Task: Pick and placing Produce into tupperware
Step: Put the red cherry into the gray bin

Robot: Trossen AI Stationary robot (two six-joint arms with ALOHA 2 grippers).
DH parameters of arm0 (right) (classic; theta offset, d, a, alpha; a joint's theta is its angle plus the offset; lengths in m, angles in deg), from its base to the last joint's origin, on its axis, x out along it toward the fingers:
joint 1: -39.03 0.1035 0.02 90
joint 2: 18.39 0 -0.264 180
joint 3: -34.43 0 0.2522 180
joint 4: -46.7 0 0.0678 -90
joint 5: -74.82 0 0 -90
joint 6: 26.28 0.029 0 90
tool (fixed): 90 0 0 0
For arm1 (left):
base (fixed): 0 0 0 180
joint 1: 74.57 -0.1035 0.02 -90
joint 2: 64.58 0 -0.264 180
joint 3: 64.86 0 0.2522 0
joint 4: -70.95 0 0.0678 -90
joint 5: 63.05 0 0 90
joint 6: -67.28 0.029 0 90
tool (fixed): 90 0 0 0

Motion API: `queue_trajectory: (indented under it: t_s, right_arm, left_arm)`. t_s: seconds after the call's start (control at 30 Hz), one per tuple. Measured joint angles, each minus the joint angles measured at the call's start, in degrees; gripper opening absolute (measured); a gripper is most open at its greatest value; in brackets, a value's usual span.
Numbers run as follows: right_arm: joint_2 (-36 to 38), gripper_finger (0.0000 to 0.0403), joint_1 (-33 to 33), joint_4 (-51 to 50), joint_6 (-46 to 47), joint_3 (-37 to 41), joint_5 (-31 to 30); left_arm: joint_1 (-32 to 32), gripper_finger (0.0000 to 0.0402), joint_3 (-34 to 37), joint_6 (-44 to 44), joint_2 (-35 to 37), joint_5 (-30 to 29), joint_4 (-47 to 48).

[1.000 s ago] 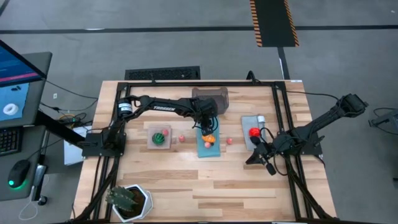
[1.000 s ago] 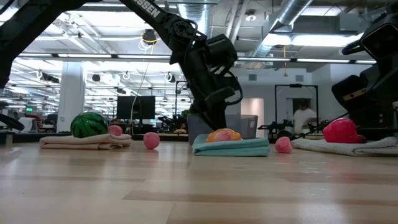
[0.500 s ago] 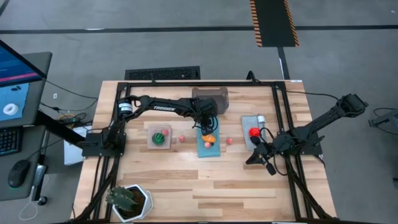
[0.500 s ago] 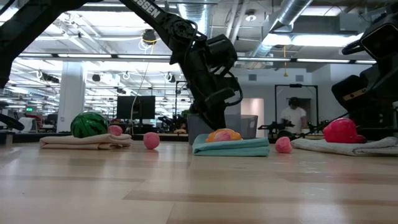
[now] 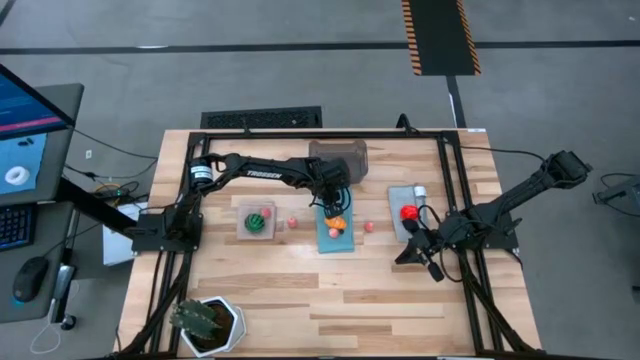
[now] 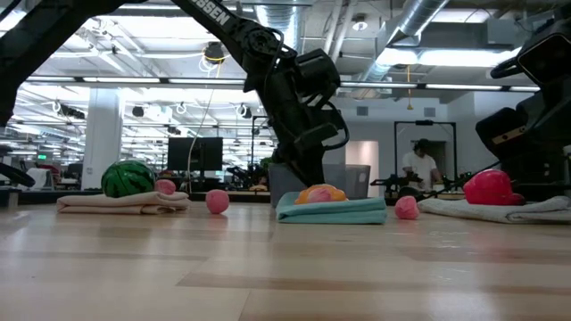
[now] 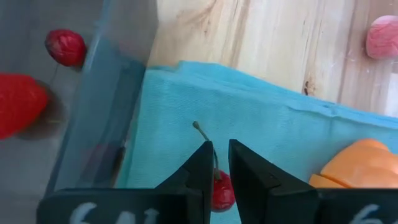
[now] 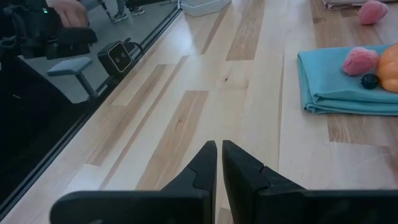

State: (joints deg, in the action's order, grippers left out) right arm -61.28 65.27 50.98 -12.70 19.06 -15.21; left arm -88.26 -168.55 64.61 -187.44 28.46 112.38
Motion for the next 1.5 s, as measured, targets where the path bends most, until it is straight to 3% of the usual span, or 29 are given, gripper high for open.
queue_trajectory:
  t_s: [0.4,1.0,1.37,1.5]
  right_arm:
    - [0.0,0.0049,0.0,0.0,0.0,0.0,0.0]
    - [0.0,0.0049,0.0,0.0,0.0,0.0,0.0]
    - [0.0,0.0049,0.0,0.0,0.0,0.0,0.0]
    - [0.0,0.0049,0.0,0.0,0.0,0.0,0.0]
  left_arm:
    - [0.0,0.0083,0.2,-1.1,-0.3,1.2,1.6]
    - [0.2,0.0086,0.1,1.3,-0.2,-0.9,1.4]
    - [1.3,0.0008,-1.3,4.3,-0.1,-3.7,2.8]
    - [1.7,0.0004,-2.3,5.4,-0.1,-5.4,3.0]
